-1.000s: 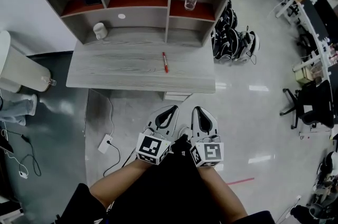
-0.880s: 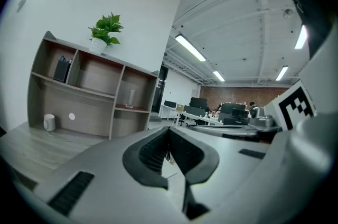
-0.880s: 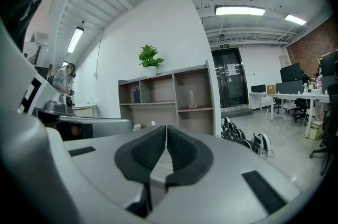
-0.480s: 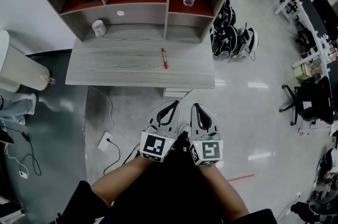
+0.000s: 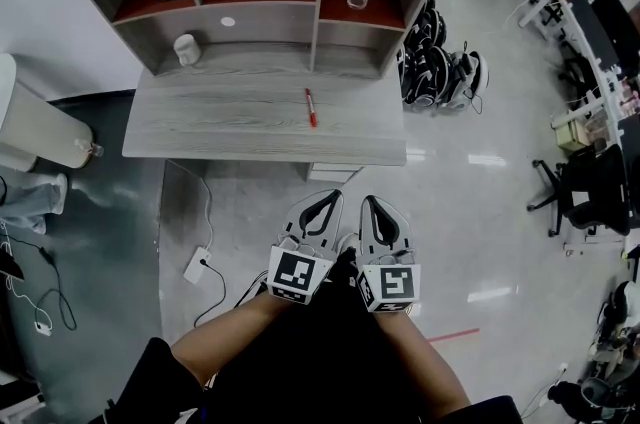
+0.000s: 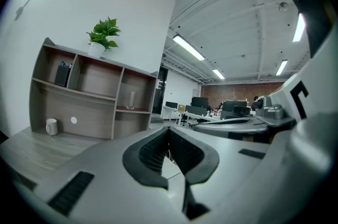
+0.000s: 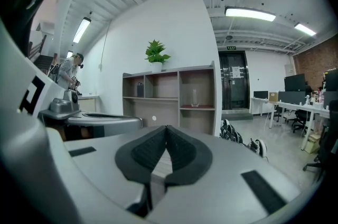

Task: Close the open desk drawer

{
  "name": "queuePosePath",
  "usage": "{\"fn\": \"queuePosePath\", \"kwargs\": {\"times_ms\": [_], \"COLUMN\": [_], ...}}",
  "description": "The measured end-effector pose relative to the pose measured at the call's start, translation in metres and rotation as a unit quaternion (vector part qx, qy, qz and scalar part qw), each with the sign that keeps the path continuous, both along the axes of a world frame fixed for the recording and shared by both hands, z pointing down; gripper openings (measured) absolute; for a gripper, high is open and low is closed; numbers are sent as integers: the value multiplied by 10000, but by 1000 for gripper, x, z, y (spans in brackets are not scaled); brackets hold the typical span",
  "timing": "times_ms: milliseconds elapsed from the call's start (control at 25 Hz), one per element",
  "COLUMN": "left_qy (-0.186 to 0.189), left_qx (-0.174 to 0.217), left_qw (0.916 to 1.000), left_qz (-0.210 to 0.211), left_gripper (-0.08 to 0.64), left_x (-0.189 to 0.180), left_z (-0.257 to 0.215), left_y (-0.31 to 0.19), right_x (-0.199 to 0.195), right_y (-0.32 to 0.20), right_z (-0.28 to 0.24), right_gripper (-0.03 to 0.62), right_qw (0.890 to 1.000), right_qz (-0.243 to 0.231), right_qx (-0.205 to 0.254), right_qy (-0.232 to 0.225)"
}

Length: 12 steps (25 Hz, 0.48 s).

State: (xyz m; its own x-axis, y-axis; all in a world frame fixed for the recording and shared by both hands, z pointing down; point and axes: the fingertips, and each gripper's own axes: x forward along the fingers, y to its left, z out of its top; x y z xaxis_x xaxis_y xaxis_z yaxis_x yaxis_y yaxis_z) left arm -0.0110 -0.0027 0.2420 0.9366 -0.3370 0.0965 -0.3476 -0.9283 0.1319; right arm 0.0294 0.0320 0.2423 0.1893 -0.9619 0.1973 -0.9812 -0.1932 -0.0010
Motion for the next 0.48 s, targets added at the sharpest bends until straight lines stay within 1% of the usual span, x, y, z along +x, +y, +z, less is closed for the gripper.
{"fn": "queuePosePath", "kwargs": {"times_ms": [160, 320, 480], "left_qy": [-11, -11, 28], "left_qx": [-26, -35, -87], "left_qw": [10000, 10000, 10000], "left_qz": [25, 4, 13], "left_gripper": [14, 14, 14], "left_x": [-2, -1, 2], "left_z": [3, 4, 2], "left_y": [3, 2, 3], "right_x": [-1, 8, 12], "right_y": [3, 7, 10], "right_z": [-2, -6, -7], "right_gripper": [17, 17, 17], "right_qw": [10000, 9998, 9996], "right_qz": [27, 205, 278], "right_qx": [26, 58, 53], "right_qy": [56, 1, 54]}}
